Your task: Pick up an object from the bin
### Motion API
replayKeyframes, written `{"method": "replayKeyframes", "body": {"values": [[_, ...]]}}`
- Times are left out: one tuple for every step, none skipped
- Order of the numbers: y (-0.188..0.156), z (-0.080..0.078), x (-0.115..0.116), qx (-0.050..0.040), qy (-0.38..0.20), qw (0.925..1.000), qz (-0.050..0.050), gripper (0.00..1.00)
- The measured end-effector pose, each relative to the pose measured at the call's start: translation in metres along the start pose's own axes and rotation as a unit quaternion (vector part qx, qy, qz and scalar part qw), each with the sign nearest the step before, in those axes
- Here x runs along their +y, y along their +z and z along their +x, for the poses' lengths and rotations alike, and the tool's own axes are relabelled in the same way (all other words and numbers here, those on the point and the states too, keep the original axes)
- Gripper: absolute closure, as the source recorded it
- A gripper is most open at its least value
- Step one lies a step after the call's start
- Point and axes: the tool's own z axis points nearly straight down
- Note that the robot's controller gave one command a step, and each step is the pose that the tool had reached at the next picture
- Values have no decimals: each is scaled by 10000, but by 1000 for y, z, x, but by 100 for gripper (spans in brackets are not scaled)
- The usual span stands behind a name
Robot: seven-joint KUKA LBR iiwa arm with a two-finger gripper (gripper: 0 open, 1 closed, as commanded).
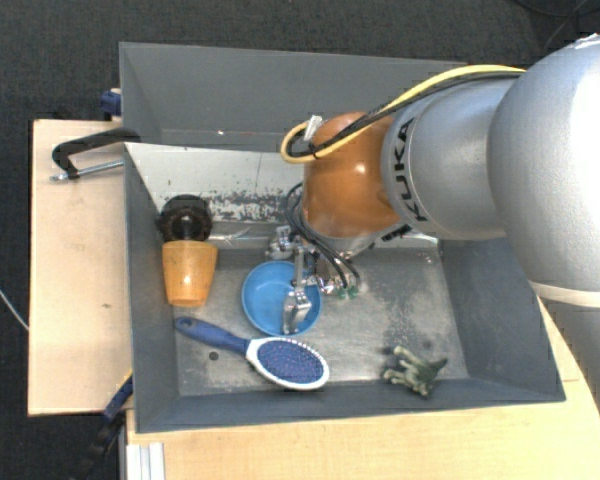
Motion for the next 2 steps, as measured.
{"method": "replayKeyframes", "body": {"values": [[3,-18,-3,101,-438,9990,-10,0],[-2,-25,-3,-42,-428,9991,-16,100]]}}
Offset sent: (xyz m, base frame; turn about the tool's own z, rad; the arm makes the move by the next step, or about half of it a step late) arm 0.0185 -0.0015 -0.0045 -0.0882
